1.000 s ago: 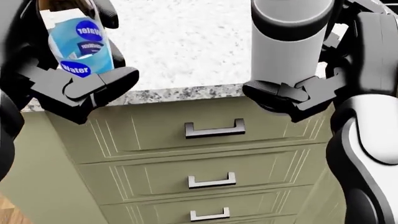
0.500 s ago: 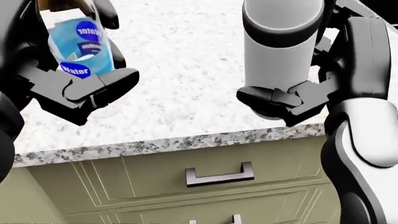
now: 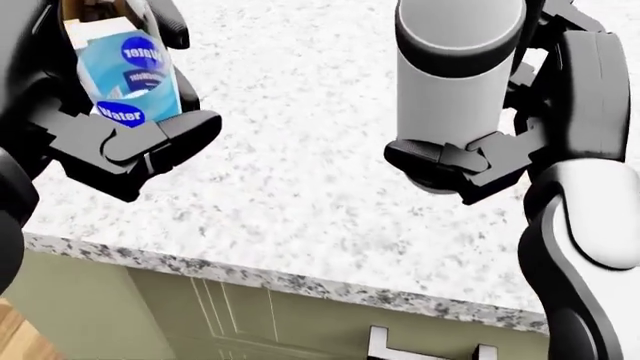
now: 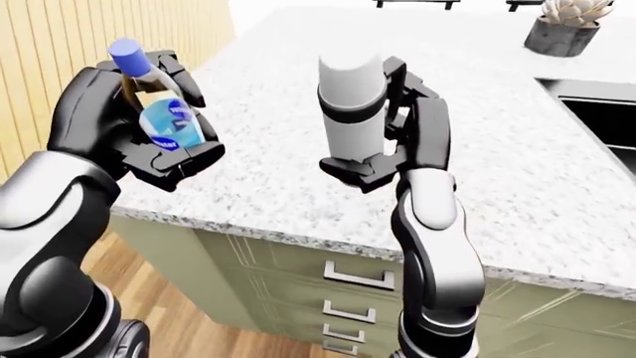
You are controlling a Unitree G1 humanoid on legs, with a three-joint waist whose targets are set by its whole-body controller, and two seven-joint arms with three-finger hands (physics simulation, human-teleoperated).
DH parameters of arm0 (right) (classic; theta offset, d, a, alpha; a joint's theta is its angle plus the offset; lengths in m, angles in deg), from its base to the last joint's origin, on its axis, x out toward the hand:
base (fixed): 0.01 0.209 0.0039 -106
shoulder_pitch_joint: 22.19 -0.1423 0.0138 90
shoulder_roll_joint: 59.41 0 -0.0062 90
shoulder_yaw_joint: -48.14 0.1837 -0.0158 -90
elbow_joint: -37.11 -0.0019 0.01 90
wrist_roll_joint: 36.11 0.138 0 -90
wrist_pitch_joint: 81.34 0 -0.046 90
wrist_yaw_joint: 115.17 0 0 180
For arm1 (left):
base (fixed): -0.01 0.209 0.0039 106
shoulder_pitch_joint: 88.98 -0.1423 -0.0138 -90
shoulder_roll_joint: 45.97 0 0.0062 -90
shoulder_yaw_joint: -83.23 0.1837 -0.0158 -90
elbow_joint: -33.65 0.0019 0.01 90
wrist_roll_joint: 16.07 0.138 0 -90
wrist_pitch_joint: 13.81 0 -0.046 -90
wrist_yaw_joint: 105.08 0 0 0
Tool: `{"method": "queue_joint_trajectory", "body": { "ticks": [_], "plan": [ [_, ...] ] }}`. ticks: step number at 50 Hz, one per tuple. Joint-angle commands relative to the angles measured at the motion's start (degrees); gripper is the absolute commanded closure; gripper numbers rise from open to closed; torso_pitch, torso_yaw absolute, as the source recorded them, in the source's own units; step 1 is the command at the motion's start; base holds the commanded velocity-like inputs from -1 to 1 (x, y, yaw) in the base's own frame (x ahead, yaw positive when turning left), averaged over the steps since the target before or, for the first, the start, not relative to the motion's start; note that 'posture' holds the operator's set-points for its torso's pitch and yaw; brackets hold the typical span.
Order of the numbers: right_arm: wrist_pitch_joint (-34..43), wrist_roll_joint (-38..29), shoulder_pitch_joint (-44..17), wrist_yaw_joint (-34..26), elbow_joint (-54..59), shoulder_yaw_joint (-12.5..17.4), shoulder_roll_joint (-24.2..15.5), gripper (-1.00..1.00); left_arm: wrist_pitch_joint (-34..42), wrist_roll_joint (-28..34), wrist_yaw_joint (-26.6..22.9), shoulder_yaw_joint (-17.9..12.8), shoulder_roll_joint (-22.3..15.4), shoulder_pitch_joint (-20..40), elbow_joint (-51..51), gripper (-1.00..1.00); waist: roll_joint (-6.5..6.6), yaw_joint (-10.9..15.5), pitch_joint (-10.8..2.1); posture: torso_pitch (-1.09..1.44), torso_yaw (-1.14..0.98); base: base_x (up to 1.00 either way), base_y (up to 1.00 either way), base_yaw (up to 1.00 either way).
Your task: Move the drinks to the dining counter.
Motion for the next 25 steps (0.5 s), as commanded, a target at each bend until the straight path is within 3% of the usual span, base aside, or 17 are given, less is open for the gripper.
{"method": "queue_joint_trajectory", "body": {
  "ticks": [1, 6, 17, 25],
  "plan": [
    [-2.0, 0.2, -1.8, -0.1, -1.7, -0.1, -0.5, 1.00, -2.0, 0.7, 0.5, -1.2, -0.4, 1.8, -1.3, 1.00, -0.30, 0.2, -1.46, 0.00, 0.00, 0.00, 0.00, 0.00],
    [-2.2, 0.5, -1.8, 0.2, -1.6, 0.3, -0.9, 1.00, -1.9, 0.7, 0.5, -1.1, -0.4, 1.8, -1.4, 1.00, -2.04, 1.1, -2.46, 0.00, 0.00, 0.00, 0.00, 0.00],
    [-8.1, 1.2, -3.4, 2.4, 6.4, 1.3, -1.8, 1.00, -1.7, 0.9, 0.4, -1.0, -0.3, 2.0, -1.5, 1.00, -2.16, 1.6, -3.14, 0.00, 0.00, 0.00, 0.00, 0.00],
    [-18.2, 0.6, -3.7, 5.1, 17.1, 1.1, -1.3, 1.00, -1.6, 0.8, 0.4, -1.1, -0.3, 2.1, -1.7, 1.00, -2.05, 1.4, -3.08, 0.00, 0.00, 0.00, 0.00, 0.00]
  ]
}}
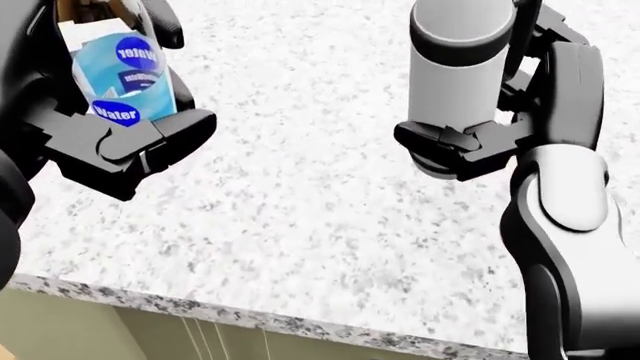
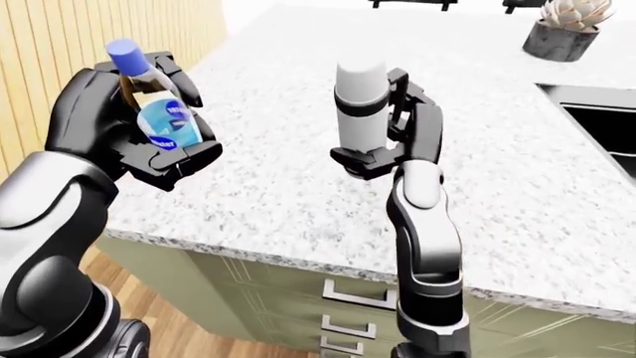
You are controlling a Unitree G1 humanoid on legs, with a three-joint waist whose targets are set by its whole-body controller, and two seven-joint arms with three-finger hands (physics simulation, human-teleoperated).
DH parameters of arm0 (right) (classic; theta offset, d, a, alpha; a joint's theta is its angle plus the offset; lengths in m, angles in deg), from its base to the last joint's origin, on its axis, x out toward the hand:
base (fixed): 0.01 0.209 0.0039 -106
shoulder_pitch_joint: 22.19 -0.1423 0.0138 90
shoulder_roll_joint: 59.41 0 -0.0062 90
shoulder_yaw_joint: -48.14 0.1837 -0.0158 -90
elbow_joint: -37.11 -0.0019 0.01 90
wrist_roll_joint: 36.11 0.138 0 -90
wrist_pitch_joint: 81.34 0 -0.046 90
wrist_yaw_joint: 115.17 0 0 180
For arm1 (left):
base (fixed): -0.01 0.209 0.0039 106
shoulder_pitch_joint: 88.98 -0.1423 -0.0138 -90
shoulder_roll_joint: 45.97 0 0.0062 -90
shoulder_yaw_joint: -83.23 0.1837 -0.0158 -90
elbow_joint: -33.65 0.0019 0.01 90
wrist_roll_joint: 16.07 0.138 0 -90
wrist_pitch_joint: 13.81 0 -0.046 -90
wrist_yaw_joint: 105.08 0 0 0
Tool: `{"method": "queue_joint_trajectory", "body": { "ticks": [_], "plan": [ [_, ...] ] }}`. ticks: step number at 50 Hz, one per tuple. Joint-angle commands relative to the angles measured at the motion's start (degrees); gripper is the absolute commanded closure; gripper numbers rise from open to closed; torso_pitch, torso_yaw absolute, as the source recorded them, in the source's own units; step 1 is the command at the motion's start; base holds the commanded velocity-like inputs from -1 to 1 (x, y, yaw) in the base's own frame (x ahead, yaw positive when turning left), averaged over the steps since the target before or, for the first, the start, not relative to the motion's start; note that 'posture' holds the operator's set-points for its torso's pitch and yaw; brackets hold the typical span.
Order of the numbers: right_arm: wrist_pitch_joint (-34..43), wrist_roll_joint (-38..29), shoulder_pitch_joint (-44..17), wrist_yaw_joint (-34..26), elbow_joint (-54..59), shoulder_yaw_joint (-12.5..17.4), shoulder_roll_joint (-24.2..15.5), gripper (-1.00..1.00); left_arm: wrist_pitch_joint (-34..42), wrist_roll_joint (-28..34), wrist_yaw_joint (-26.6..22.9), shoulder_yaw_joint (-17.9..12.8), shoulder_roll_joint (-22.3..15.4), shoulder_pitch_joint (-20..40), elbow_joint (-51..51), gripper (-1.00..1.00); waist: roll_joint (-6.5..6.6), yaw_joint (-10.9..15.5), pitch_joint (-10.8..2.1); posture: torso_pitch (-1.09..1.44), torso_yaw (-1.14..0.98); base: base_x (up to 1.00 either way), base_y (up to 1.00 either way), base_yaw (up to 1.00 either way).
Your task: Move the drinks to the dining counter.
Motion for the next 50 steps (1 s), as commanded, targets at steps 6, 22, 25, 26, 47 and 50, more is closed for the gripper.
{"method": "queue_joint_trajectory", "body": {
  "ticks": [6, 22, 25, 26, 47, 50],
  "plan": [
    [-11.5, 0.1, -2.7, 3.1, 5.6, -0.5, 0.5, 1.00, -2.8, 0.2, 0.4, -0.6, -0.4, 1.9, -1.5, 1.00, -0.01, -0.1, -1.73, 0.00, 0.00, 0.00, 0.00, 0.00],
    [-23.2, 0.7, -2.7, 5.4, 18.4, -1.4, 0.9, 1.00, -3.0, -0.1, 0.5, -0.8, -0.4, 1.5, -1.7, 1.00, -0.24, 0.0, -1.54, 0.00, 0.00, 0.00, 0.00, 0.00],
    [-23.8, 0.3, -2.8, 5.6, 20.5, -1.4, 0.9, 1.00, -3.3, -0.1, 0.5, -0.7, -0.4, 1.5, -1.5, 1.00, -0.31, 0.1, -1.49, 0.00, 0.00, 0.00, 0.00, 0.00],
    [-24.2, 0.1, -2.9, 5.8, 21.7, -1.3, 1.0, 1.00, -3.5, -0.1, 0.5, -0.7, -0.4, 1.4, -1.4, 1.00, -0.33, 0.1, -1.49, 0.00, 0.00, 0.00, 0.00, 0.00],
    [-27.3, -0.4, -2.9, 5.9, 27.0, -1.5, 0.8, 0.72, -3.5, -0.2, 0.5, -0.8, -0.5, 1.2, -1.7, 1.00, -0.52, 0.4, -1.92, 0.00, 0.00, 0.00, 0.00, 0.00],
    [-27.5, -0.4, -2.9, 5.7, 27.3, -1.4, 0.8, 0.63, -3.5, -0.2, 0.4, -0.9, -0.6, 1.2, -1.7, 1.00, -0.53, 0.4, -1.92, 0.00, 0.00, 0.00, 0.00, 0.00]
  ]
}}
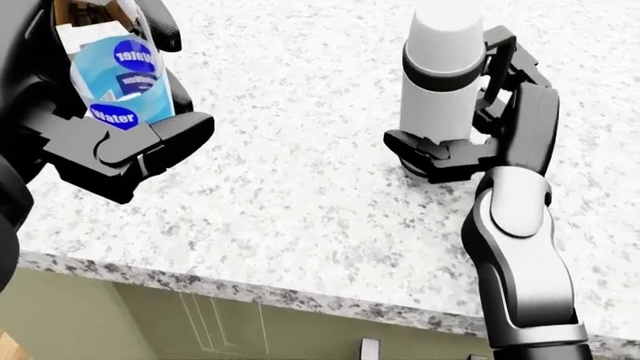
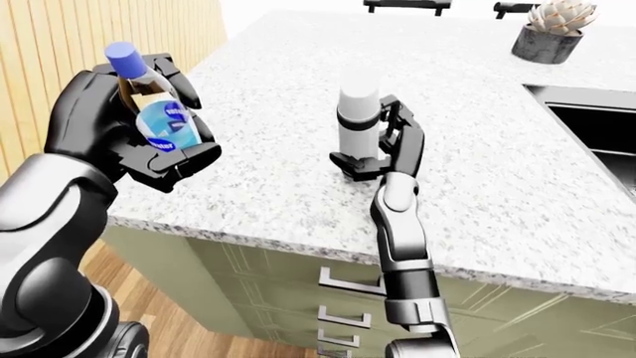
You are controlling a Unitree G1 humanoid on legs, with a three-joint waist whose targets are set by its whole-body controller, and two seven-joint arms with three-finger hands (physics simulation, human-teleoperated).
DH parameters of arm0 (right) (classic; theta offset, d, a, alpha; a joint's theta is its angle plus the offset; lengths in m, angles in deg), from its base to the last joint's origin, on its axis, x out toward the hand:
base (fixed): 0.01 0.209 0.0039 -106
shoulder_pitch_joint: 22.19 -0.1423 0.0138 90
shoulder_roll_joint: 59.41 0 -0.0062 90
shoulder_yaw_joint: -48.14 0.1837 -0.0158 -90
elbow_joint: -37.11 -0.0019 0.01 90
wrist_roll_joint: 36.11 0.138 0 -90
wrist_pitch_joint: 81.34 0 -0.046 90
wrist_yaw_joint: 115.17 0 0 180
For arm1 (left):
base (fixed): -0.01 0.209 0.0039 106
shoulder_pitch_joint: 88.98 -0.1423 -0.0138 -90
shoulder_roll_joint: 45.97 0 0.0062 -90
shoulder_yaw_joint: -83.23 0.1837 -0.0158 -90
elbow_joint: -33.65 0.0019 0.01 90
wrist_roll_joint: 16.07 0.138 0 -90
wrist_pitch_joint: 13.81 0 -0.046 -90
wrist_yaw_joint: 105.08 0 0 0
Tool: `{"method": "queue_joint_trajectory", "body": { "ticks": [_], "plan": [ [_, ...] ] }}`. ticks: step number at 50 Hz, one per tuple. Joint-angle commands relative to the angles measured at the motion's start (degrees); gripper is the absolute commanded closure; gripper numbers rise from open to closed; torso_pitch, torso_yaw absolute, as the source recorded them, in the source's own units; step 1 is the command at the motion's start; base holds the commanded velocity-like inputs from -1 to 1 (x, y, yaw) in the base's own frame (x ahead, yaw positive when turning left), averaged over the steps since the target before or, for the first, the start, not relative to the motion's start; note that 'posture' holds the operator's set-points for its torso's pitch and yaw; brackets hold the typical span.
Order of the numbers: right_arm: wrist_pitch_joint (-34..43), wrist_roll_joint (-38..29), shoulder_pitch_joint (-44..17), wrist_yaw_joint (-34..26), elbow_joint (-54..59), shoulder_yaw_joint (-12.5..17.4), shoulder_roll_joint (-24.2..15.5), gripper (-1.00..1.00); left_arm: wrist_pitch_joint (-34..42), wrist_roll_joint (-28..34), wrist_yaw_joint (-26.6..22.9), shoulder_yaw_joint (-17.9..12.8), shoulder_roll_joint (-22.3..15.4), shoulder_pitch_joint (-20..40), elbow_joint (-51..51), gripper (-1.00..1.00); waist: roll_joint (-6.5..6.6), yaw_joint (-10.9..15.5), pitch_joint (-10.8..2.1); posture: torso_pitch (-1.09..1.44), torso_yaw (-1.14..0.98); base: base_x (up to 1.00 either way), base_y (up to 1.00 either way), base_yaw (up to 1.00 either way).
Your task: Move the drinks to the dining counter.
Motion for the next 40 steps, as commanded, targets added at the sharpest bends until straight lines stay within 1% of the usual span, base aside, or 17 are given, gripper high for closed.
{"method": "queue_joint_trajectory", "body": {
  "ticks": [1, 8, 10, 18, 22, 25, 27, 28, 32, 34, 38, 40],
  "plan": [
    [-0.9, -0.7, -1.4, -0.3, -0.7, 0.0, -0.4, 0.61, -2.5, 0.3, 0.4, -0.7, -0.4, 2.1, -1.7, 1.00, 0.16, 0.0, -1.38, 0.00, 0.00, 0.00, 0.00, 0.00],
    [-1.2, -0.9, -1.4, -0.5, -0.6, -0.1, -0.4, 0.51, -2.6, 0.2, 0.4, -0.7, -0.4, 2.0, -1.6, 1.00, 0.17, -0.1, -1.46, 0.00, 0.00, 0.00, 0.00, 0.00],
    [-1.4, -0.9, -1.5, -0.5, -0.1, 0.0, -0.4, 0.44, -2.5, 0.2, 0.3, -0.8, -0.5, 2.0, -1.7, 1.00, 0.17, 0.0, -1.48, 0.00, 0.00, 0.00, 0.00, 0.00],
    [-1.5, -1.0, -1.2, -0.7, -0.4, 0.0, -0.4, 0.36, -2.4, 0.1, 0.4, -0.7, -0.5, 2.0, -1.8, 1.00, 0.17, -0.1, -1.53, 0.00, 0.00, 0.00, 0.00, 0.00],
    [-1.7, -1.0, -1.2, -0.9, -0.2, 0.0, -0.4, 0.18, -1.9, 0.1, 0.3, -0.9, -0.6, 2.3, -2.1, 1.00, 0.17, -0.1, -1.51, 0.00, 0.00, 0.00, 0.00, 0.00],
    [-2.2, -1.0, -1.2, -1.0, 0.3, 0.0, -0.4, 0.00, -2.1, 0.0, 0.3, -0.9, -0.6, 2.2, -2.0, 1.00, 0.17, -0.1, -1.48, 0.00, 0.00, 0.00, 0.00, 0.00],
    [-2.6, -1.0, -1.3, -1.1, 0.9, 0.0, -0.4, -0.16, -2.1, 0.0, 0.3, -0.9, -0.6, 2.3, -1.9, 1.00, 0.17, -0.1, -1.47, 0.00, 0.00, 0.00, 0.00, 0.00],
    [-2.4, -1.0, -1.3, -1.1, 0.6, 0.0, -0.4, -0.28, -2.0, 0.0, 0.3, -0.9, -0.6, 2.3, -2.0, 1.00, 0.17, -0.1, -1.48, 0.00, 0.00, 0.00, 0.00, 0.00],
    [-2.1, -1.0, -1.1, -1.2, 0.2, 0.0, -0.5, -0.54, -2.0, 0.0, 0.3, -0.9, -0.7, 2.3, -2.0, 1.00, 0.17, -0.1, -1.48, 0.00, 0.00, 0.00, 0.00, 0.00],
    [-2.2, -1.0, -1.2, -1.2, 0.3, 0.1, -0.5, -0.61, -1.7, 0.0, 0.3, -0.9, -0.7, 2.5, -2.1, 1.00, 0.17, -0.1, -1.48, 0.00, 0.00, 0.00, 0.00, 0.00],
    [-2.3, -1.0, -1.2, -1.2, 0.4, 0.1, -0.5, -0.65, -1.9, -0.1, 0.3, -1.0, -0.8, 2.5, -2.0, 1.00, 0.15, -0.1, -1.48, 0.00, 0.00, 0.00, 0.00, 0.00],
    [-2.6, -0.9, -1.3, -1.3, 0.7, 0.1, -0.6, -0.70, -2.0, -0.1, 0.3, -1.1, -0.8, 2.4, -1.9, 1.00, 0.13, 0.0, -1.48, 0.00, 0.00, 0.00, 0.00, 0.00]
  ]
}}
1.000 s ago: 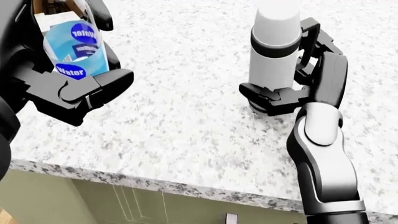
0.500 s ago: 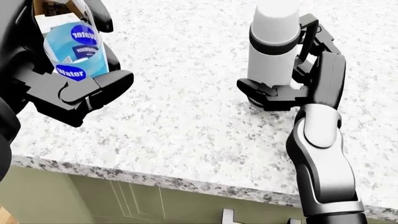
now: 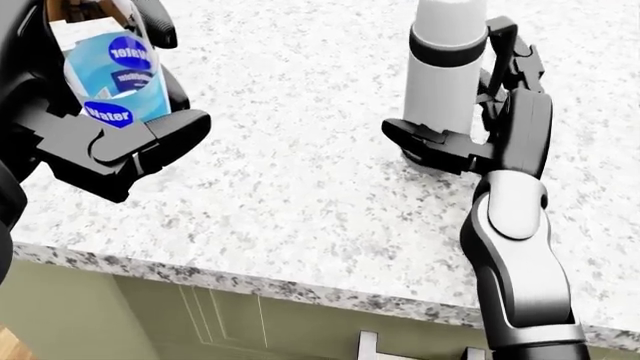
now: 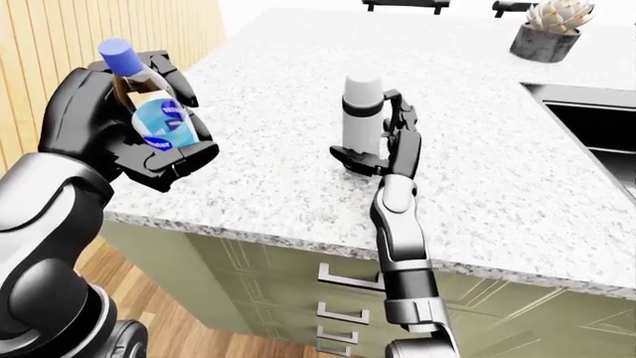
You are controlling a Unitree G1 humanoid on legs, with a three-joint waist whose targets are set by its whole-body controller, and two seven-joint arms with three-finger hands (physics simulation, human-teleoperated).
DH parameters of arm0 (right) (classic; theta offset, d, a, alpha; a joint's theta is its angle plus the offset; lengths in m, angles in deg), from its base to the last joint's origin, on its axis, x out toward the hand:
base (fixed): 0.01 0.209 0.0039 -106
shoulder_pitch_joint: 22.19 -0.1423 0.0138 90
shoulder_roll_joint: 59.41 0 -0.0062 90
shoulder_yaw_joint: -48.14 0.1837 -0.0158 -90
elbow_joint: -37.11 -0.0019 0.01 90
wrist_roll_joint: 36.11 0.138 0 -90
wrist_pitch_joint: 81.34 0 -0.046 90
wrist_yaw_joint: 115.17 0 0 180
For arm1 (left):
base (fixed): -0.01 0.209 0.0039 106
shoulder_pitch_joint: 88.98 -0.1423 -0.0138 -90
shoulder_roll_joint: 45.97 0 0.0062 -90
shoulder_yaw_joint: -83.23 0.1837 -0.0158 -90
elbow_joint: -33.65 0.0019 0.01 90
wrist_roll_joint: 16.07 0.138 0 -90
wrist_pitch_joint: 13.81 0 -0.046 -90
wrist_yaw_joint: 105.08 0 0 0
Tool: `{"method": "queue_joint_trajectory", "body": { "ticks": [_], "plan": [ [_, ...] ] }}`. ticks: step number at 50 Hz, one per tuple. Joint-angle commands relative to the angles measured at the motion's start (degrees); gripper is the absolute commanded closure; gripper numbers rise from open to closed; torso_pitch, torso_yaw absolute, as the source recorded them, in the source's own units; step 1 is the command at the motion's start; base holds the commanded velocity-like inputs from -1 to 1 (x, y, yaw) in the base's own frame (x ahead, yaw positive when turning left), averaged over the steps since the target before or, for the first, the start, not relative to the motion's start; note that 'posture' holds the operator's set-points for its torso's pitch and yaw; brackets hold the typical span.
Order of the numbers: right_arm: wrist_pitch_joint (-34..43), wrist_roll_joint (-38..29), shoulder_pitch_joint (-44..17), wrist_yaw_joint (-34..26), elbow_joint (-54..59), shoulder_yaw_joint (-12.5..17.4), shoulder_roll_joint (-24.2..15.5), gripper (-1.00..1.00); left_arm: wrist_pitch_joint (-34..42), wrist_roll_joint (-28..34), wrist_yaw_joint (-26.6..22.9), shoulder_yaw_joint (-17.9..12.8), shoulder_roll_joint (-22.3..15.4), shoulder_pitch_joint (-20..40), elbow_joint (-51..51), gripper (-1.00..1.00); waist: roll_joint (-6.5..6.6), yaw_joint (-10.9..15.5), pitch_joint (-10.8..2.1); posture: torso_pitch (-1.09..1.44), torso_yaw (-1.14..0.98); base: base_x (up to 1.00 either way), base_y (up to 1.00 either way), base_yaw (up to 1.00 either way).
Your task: Move the drinks to the dining counter.
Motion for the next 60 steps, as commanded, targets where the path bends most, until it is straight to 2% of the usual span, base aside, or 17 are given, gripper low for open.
{"method": "queue_joint_trajectory", "body": {
  "ticks": [1, 4, 20, 30, 37, 42, 46, 48, 50, 57, 60],
  "plan": [
    [-1.9, -0.6, -1.3, -0.2, -1.3, 0.2, -0.6, -0.79, -2.5, 0.3, 0.4, -0.6, -0.4, 1.9, -1.5, 1.00, 0.26, 0.0, -1.30, 0.00, 0.00, 0.00, 0.00, 0.00],
    [-1.9, -0.5, -1.2, -0.3, -1.4, 0.4, -0.8, -1.00, -2.5, 0.2, 0.4, -0.7, -0.4, 1.8, -1.6, 1.00, 0.21, 0.0, -1.35, 0.00, 0.00, 0.00, 0.00, 0.00],
    [-1.5, 0.2, -0.6, -0.8, -2.8, 1.2, -2.0, -1.00, -2.3, 0.0, 0.6, -0.7, -0.5, 2.1, -1.6, 1.00, 0.15, 0.1, -1.31, 0.00, 0.00, 0.00, 0.00, 0.00],
    [1.6, 2.3, 1.9, -1.2, -9.1, 3.3, -4.0, -1.00, -2.3, 0.3, 0.7, -0.2, -0.3, 2.5, -1.3, 1.00, 0.03, 0.3, -1.34, 0.00, 0.00, 0.00, 0.00, 0.00],
    [5.5, 4.4, 5.8, -1.2, -17.8, 5.5, -5.6, -1.00, -3.6, 1.1, 0.9, 1.1, 0.7, 1.9, -0.4, 1.00, -0.05, 0.3, -1.31, 0.00, 0.00, 0.00, 0.00, 0.00],
    [9.1, 6.7, 8.4, -1.0, -25.3, 7.7, -6.7, -1.00, -9.5, 3.4, 1.1, 4.1, 3.3, 1.0, 5.1, 1.00, -0.34, 0.5, -1.29, 0.00, 0.00, 0.00, 0.00, 0.00],
    [12.6, 8.9, 11.3, -0.8, -32.4, 9.2, -7.1, -1.00, -13.9, 4.8, 1.5, 5.0, 5.7, 1.3, 10.3, 1.00, -0.66, 0.6, -1.42, 0.00, 0.00, 0.00, 0.00, 0.00],
    [13.9, 9.4, 12.5, -0.8, -35.1, 9.6, -7.1, -1.00, -16.3, 5.6, 1.5, 5.0, 6.3, 1.7, 13.6, 1.00, -0.86, 0.6, -1.39, 0.00, 0.00, 0.00, 0.00, 0.00],
    [15.7, 10.0, 13.0, -0.7, -37.9, 10.1, -7.3, -1.00, -22.1, 6.7, 2.0, 5.2, 6.8, 1.6, 19.7, 1.00, -1.01, 0.6, -1.36, 0.00, 0.00, 0.00, 0.00, 0.00],
    [17.0, 10.3, 12.6, -0.8, -39.5, 10.5, -7.7, -1.00, -30.5, 6.8, 4.4, 5.3, 9.5, 3.8, 29.1, 1.00, -1.25, 0.5, -1.61, 0.00, 0.00, 0.00, 0.00, 0.00],
    [17.7, 10.3, 12.7, -1.4, -40.3, 10.4, -7.8, -1.00, -36.3, 6.5, 5.2, 5.1, 10.0, 4.6, 36.6, 1.00, -1.48, 0.5, -1.50, 0.00, 0.00, 0.00, 0.00, 0.00]
  ]
}}
